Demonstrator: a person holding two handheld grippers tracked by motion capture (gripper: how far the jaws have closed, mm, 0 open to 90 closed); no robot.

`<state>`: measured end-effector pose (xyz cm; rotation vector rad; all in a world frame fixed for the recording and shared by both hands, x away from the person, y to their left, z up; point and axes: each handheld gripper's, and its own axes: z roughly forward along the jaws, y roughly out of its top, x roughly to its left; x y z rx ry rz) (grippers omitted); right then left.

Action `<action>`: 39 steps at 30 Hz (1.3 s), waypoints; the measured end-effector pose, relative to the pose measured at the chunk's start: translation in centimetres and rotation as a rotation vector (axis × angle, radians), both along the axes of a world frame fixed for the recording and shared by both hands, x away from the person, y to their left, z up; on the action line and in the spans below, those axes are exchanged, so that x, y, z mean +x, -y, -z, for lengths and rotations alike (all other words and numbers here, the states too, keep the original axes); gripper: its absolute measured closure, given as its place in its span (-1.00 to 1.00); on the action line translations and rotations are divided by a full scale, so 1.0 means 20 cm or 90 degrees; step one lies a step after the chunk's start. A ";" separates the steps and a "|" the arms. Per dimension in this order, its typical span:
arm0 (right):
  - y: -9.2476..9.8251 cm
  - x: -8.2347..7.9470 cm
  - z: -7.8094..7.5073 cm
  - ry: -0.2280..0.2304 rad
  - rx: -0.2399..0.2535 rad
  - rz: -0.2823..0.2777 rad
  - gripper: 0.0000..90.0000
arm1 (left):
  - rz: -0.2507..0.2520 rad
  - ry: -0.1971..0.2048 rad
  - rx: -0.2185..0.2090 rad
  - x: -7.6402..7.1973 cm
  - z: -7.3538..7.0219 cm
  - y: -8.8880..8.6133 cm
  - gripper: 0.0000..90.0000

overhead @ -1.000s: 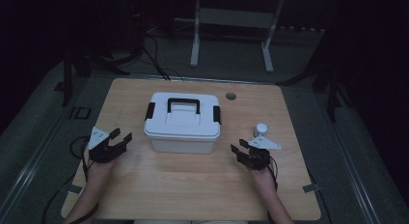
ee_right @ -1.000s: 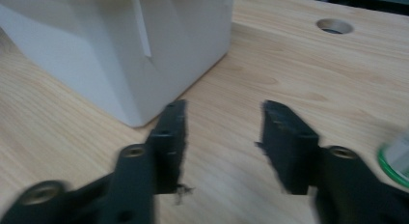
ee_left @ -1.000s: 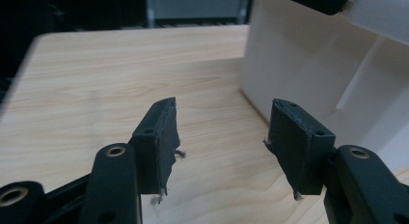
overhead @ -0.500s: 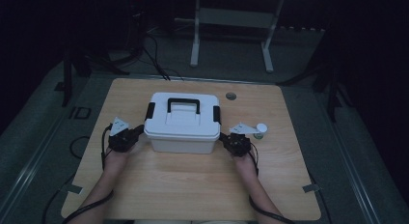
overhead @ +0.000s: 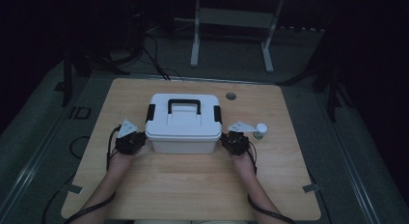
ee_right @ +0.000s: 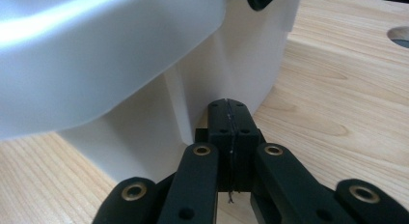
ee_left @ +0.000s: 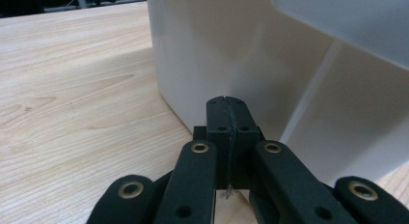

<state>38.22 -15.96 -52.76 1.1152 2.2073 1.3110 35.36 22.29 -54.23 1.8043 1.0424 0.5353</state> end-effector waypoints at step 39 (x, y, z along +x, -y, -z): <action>0.26 -0.28 0.00 -0.009 0.008 0.003 1.00 | 0.105 -0.031 -0.028 -0.18 -0.01 0.16 0.99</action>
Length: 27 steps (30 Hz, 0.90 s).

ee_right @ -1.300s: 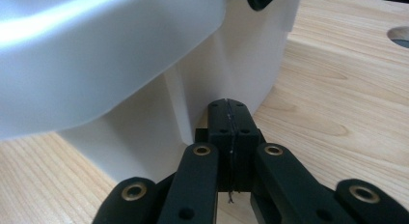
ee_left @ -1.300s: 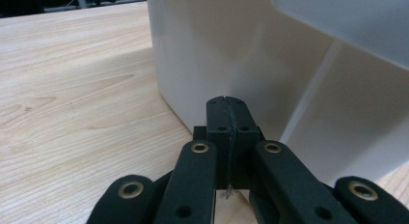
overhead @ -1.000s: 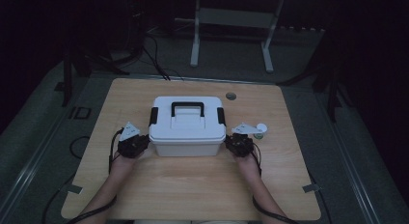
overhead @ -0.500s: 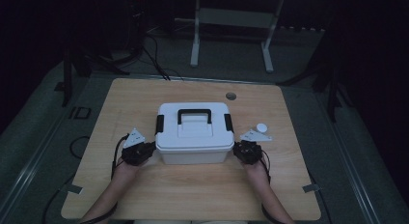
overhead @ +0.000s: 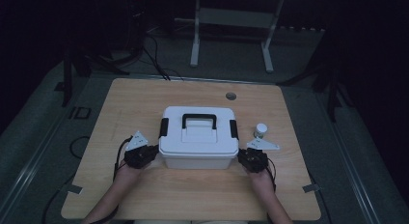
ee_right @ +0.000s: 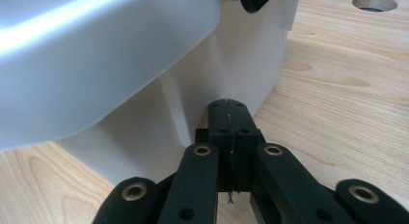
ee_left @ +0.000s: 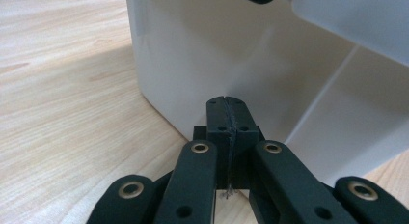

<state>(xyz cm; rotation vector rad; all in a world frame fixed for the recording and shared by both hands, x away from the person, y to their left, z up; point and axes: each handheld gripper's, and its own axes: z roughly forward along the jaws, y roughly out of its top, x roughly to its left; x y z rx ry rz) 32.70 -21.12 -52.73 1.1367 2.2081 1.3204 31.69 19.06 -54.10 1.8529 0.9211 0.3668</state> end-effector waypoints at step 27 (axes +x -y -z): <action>0.14 -0.02 0.02 0.026 -0.038 0.007 0.25 | 0.038 -0.073 0.070 -0.01 0.00 -0.24 0.01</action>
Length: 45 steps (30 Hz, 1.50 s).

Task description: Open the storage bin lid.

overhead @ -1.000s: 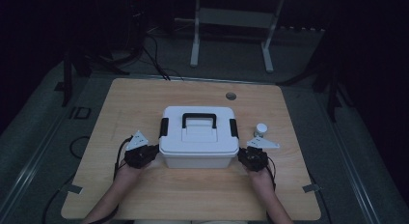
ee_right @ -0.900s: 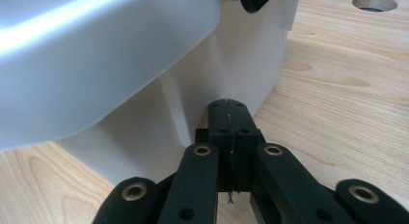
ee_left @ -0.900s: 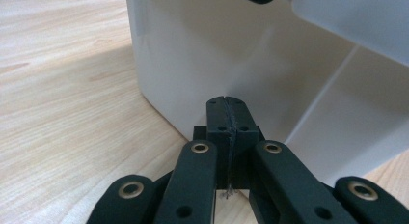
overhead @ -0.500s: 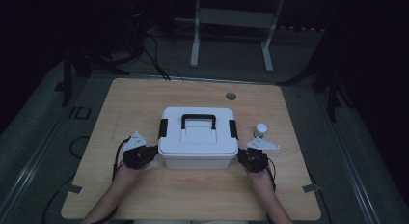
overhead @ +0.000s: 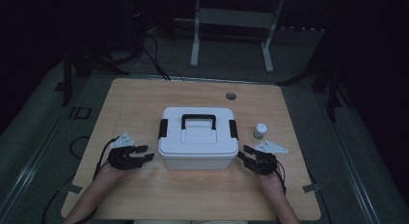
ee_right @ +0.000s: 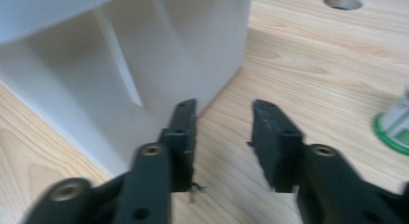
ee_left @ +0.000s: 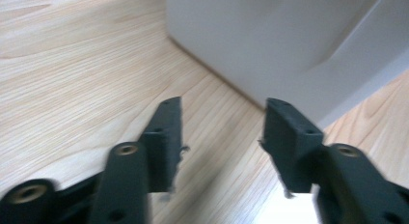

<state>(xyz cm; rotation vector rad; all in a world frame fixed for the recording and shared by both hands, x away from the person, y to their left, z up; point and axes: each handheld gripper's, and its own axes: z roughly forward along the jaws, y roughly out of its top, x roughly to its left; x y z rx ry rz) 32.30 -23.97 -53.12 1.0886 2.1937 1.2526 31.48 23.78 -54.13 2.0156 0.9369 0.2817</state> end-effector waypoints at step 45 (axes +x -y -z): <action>0.29 -0.05 0.09 -0.018 0.008 0.039 -0.68 | 0.188 -0.228 0.353 0.07 -0.31 -0.08 -0.64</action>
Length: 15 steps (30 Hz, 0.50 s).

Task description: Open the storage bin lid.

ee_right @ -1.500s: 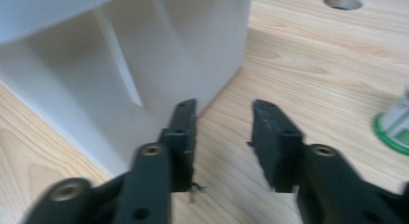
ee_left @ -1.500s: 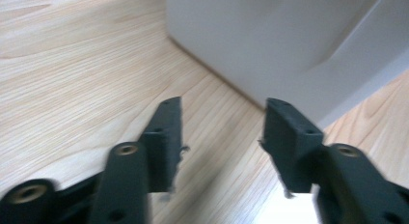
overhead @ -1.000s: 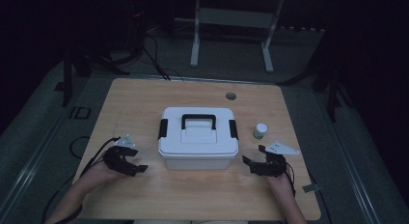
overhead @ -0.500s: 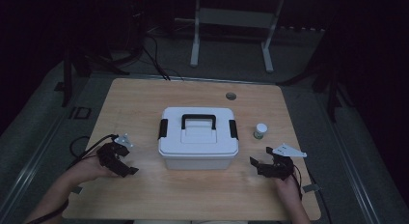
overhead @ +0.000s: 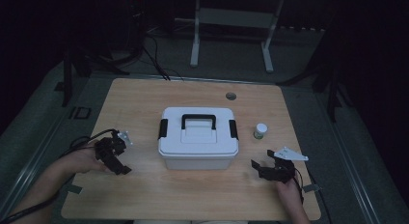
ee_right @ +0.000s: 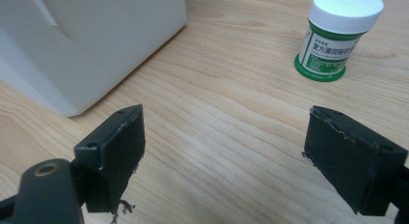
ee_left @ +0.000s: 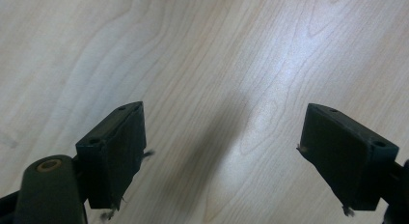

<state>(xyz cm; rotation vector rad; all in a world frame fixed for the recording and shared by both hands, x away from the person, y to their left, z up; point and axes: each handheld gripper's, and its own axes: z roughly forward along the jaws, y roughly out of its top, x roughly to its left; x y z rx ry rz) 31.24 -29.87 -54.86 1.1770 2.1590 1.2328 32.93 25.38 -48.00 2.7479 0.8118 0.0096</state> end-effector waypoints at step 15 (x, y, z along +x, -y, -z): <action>0.01 0.00 0.00 -0.002 0.012 0.005 -0.68 | 0.037 0.019 0.000 0.05 -0.28 0.04 -0.63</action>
